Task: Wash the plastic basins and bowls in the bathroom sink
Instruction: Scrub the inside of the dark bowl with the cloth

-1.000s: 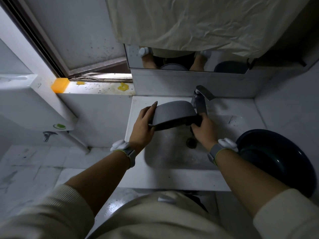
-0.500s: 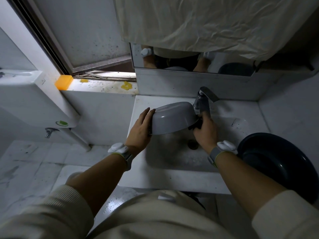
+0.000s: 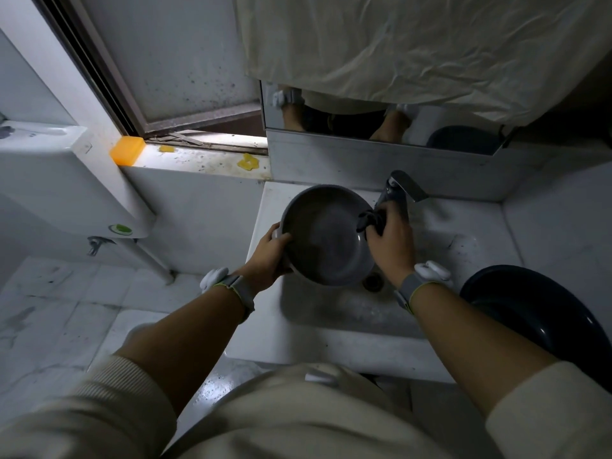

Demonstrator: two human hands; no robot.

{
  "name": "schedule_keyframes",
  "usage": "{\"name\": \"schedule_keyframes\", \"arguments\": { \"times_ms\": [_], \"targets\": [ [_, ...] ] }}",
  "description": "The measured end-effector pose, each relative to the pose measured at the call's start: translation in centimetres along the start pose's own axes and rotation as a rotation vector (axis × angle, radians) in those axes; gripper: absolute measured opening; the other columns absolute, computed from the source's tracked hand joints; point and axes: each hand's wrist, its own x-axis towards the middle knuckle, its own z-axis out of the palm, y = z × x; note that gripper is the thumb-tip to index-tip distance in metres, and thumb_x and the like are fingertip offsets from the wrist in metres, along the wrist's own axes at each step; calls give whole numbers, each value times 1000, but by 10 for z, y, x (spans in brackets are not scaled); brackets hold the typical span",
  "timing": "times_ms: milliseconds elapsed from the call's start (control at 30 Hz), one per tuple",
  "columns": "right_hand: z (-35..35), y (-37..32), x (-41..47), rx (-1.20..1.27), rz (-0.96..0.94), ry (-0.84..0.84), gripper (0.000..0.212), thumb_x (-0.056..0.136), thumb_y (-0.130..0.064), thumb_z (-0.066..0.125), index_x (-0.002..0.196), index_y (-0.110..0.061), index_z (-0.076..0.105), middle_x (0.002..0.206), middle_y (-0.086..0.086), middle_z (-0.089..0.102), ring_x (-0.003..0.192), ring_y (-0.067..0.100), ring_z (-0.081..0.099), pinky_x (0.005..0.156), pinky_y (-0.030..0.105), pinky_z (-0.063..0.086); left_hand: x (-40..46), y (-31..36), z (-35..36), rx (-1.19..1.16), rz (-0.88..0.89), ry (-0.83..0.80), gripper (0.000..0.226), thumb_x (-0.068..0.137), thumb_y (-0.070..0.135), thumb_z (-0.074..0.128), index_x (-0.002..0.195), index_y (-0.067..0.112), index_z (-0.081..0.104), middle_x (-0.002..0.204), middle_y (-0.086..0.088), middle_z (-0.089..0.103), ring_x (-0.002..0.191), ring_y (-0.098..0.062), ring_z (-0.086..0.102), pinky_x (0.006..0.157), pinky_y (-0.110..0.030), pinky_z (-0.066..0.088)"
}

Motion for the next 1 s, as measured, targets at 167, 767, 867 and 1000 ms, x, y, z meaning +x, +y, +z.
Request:
{"name": "schedule_keyframes", "arguments": {
  "times_ms": [167, 767, 867, 1000],
  "targets": [
    [7, 1, 3, -152, -106, -48, 26, 92, -4, 57, 118, -5, 60, 124, 14, 59, 113, 32, 57, 90, 37, 46, -1, -8, -4, -37, -150, -14, 27, 101, 41, 67, 125, 30, 64, 132, -13, 71, 117, -39, 71, 75, -46, 68],
    [65, -40, -41, -419, -350, -816, 26, 95, -18, 58, 120, -11, 59, 130, 12, 59, 118, 35, 59, 97, 43, 50, -17, -15, 11, -111, -19, -75, 47, 103, 51, 66, 133, 14, 70, 120, -14, 81, 108, -32, 79, 83, -45, 67],
    [63, -37, -34, -592, -456, -712, 29, 90, -23, 65, 119, -22, 61, 146, 11, 41, 127, 38, 45, 98, 49, 48, -19, -16, 5, -110, -11, -83, 53, 103, 54, 64, 137, 13, 68, 128, -18, 77, 118, -39, 75, 100, -56, 62],
    [61, -38, -25, -626, -425, -727, 41, 88, -22, 66, 126, -30, 53, 146, 14, 33, 126, 43, 45, 102, 52, 47, -23, -14, 9, -101, 24, -88, 51, 104, 53, 63, 134, 13, 71, 126, -17, 79, 118, -38, 75, 103, -55, 61]
  ]
}}
